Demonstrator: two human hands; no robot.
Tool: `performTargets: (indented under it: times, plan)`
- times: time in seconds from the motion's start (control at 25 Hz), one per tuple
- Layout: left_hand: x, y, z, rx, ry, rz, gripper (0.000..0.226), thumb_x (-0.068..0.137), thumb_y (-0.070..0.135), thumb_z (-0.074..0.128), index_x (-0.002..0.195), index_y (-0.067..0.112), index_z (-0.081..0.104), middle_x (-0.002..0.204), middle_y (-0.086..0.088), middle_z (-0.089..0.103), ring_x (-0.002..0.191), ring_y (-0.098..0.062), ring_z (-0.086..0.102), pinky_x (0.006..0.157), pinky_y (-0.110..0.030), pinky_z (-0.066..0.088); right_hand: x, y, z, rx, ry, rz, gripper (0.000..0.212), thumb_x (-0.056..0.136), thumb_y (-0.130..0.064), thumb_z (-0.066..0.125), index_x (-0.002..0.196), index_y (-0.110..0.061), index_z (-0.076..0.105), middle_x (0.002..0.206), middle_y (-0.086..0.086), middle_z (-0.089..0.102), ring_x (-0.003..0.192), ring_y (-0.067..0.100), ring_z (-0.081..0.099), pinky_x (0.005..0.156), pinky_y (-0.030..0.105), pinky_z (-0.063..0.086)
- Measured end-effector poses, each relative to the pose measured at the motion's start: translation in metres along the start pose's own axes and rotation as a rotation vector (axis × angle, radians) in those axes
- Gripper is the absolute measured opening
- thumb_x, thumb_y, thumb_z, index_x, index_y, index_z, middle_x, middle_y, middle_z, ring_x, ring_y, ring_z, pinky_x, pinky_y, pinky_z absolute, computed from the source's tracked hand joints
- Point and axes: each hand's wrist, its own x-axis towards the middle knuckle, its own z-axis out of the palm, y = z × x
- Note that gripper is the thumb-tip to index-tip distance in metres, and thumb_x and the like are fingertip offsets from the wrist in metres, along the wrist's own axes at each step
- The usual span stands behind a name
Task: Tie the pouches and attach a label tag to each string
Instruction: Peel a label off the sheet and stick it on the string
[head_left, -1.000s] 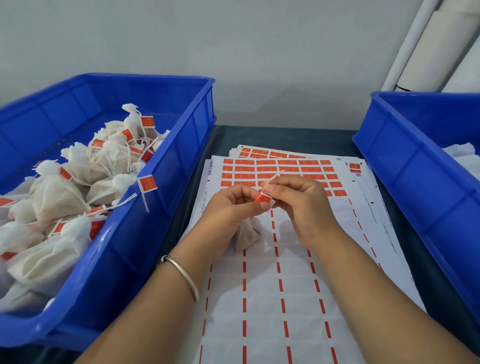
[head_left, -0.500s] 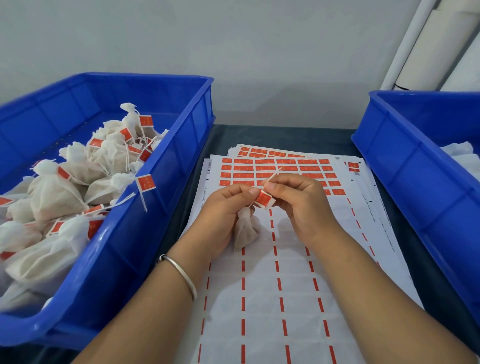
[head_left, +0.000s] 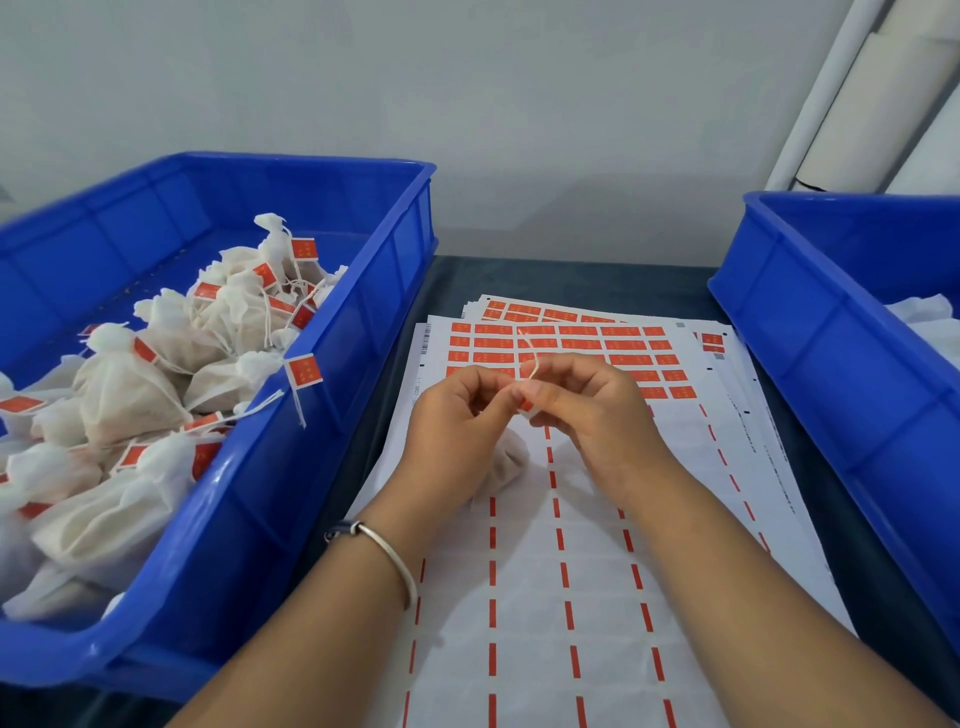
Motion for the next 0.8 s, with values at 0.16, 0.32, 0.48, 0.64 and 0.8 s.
performTargets:
  times: [0.16, 0.32, 0.48, 0.64, 0.8]
  plan:
    - [-0.001, 0.002, -0.005, 0.005, 0.024, 0.064, 0.006, 0.085, 0.030, 0.063, 0.080, 0.033, 0.065, 0.074, 0.022, 0.066, 0.074, 0.007, 0.060, 0.061, -0.004, 0.046, 0.001, -0.001, 0.001, -0.011, -0.009, 0.000, 0.021, 0.080, -0.018, 0.072, 0.093, -0.031, 0.063, 0.081, -0.013, 0.071, 0.080, 0.006, 0.069, 0.064, 0.015, 0.054]
    - [0.003, 0.012, -0.016, 0.107, -0.082, 0.078, 0.012, 0.086, 0.030, 0.063, 0.079, 0.039, 0.063, 0.072, 0.022, 0.065, 0.076, 0.009, 0.060, 0.064, -0.007, 0.045, 0.001, -0.010, -0.002, -0.176, 0.047, -0.010, 0.030, 0.076, -0.025, 0.075, 0.096, -0.038, 0.056, 0.077, -0.023, 0.069, 0.077, -0.007, 0.065, 0.057, 0.004, 0.046]
    - [-0.007, 0.034, -0.026, 0.281, -0.171, 0.092, 0.015, 0.086, 0.027, 0.064, 0.100, 0.028, 0.069, 0.080, 0.020, 0.064, 0.076, 0.003, 0.059, 0.073, -0.010, 0.047, -0.010, -0.022, -0.004, -0.304, 0.107, -0.023, 0.034, 0.075, -0.026, 0.076, 0.093, -0.041, 0.051, 0.073, -0.022, 0.068, 0.072, -0.009, 0.065, 0.051, 0.002, 0.043]
    - [-0.015, 0.078, -0.037, 0.746, -0.421, 0.031, 0.027, 0.094, 0.026, 0.053, 0.119, 0.019, 0.061, 0.111, 0.000, 0.063, 0.097, -0.015, 0.057, 0.093, -0.028, 0.046, -0.032, -0.037, 0.003, -0.314, 0.101, -0.038, 0.033, 0.078, -0.025, 0.074, 0.097, -0.040, 0.052, 0.081, -0.023, 0.065, 0.069, -0.008, 0.064, 0.055, 0.003, 0.043]
    - [-0.039, 0.107, -0.059, 0.671, -0.206, 0.189, 0.017, 0.094, 0.020, 0.053, 0.103, 0.015, 0.066, 0.096, -0.002, 0.067, 0.085, -0.016, 0.060, 0.084, -0.028, 0.050, -0.049, -0.071, 0.009, -0.139, 0.040, -0.073, 0.036, 0.065, -0.045, 0.066, 0.100, -0.041, 0.056, 0.081, -0.019, 0.072, 0.075, -0.001, 0.069, 0.068, 0.018, 0.052]
